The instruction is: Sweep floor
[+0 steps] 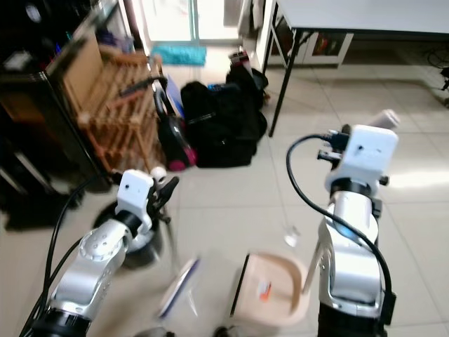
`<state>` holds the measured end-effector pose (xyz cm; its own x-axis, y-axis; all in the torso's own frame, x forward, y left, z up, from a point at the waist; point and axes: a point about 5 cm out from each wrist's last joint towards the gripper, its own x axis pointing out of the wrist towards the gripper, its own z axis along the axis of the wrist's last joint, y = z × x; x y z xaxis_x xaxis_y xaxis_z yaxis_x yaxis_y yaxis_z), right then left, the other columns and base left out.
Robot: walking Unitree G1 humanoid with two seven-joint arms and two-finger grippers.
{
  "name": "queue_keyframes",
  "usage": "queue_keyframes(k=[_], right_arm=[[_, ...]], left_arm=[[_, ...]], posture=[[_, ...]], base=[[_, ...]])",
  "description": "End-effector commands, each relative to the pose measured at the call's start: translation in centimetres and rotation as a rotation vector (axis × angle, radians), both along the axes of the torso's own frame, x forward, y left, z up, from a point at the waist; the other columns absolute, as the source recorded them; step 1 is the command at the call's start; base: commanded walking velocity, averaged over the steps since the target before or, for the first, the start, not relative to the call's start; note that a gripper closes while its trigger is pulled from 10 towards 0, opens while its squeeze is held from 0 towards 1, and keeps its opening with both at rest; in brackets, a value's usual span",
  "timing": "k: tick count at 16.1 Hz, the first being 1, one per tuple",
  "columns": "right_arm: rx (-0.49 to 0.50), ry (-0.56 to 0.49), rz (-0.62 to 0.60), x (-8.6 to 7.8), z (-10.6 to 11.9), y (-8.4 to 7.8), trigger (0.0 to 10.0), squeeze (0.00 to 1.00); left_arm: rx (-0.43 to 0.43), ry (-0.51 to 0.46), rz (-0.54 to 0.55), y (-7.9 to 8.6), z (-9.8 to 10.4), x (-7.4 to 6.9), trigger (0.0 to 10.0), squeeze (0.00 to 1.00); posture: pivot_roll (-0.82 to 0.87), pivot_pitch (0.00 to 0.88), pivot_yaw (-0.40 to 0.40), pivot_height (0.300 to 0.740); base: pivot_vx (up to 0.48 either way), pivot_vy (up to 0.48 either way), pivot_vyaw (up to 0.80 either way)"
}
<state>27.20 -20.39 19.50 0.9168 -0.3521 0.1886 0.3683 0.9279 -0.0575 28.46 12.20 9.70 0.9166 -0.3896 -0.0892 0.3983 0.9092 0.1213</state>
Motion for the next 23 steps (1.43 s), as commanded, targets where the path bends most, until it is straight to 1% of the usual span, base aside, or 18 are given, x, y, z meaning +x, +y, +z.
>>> queue_keyframes(k=[1,3,4,7,9,12,14,17,19,22,23], right_arm=[[0.019,-0.069,0.042,-0.3,1.1,0.5,10.0,0.0],[0.096,-0.063,0.085,-0.3,0.8,0.8,10.0,0.0],[0.106,-0.064,0.09,-0.3,0.8,0.9,10.0,0.0],[0.092,-0.077,0.117,-0.4,0.9,1.2,10.0,0.0],[0.085,-0.082,0.119,-0.5,0.9,1.2,10.0,0.0],[0.085,-0.084,0.111,-0.6,0.9,1.0,10.0,0.0],[0.12,-0.083,0.101,-0.7,0.7,0.8,10.0,0.0],[0.123,-0.082,0.096,-0.8,0.5,1.0,10.0,0.0],[0.119,-0.076,0.095,-0.8,0.3,0.9,10.0,0.0],[0.111,-0.067,0.097,-0.8,0.1,1.0,10.0,0.0],[0.11,-0.065,0.097,-0.8,0.1,1.0,10.0,0.0]], left_arm=[[0.017,-0.039,0.018,0.3,0.8,0.3,10.0,0.0],[0.001,-0.08,0.042,0.4,1.6,0.5,10.0,0.0],[0.001,-0.086,0.045,0.4,1.7,0.6,10.0,0.0],[0.002,-0.122,0.069,0.6,2.7,1.0,10.0,0.0],[-0.017,-0.153,0.088,0.7,3.5,1.3,10.0,0.0],[-0.015,-0.163,0.091,0.7,3.8,1.5,10.0,0.0],[-0.022,-0.172,0.092,0.8,4.2,1.8,10.0,0.0],[-0.037,-0.203,0.09,0.7,5.4,2.5,10.0,0.0],[-0.038,-0.21,0.103,0.9,5.6,2.8,10.0,0.0],[-0.045,-0.197,0.111,1.3,5.4,2.7,10.0,0.0],[-0.073,-0.17,0.117,1.4,5.2,2.7,10.0,0.0]], posture=[[-0.07,0.121,0.01,0.74],[-0.07,0.114,0.01,0.74],[-0.07,0.114,0.01,0.74],[-0.07,0.102,0.013,0.74],[-0.07,0.096,0.017,0.74],[-0.07,0.084,0.025,0.74],[-0.07,0.078,0.033,0.74],[-0.07,0.077,0.038,0.74],[-0.06,0.081,0.035,0.74],[-0.06,0.077,0.038,0.74],[-0.06,0.079,0.038,0.74]], base=[[0.0,-0.48,0.0],[0.0,-0.48,0.0],[0.0,-0.48,0.0],[0.0,-0.48,0.0],[0.0,-0.48,0.0],[0.0,-0.48,0.0],[0.0,-0.48,0.0],[0.0,-0.48,0.0],[0.0,-0.48,0.0],[0.0,-0.48,0.0],[0.0,0.27,0.0]])
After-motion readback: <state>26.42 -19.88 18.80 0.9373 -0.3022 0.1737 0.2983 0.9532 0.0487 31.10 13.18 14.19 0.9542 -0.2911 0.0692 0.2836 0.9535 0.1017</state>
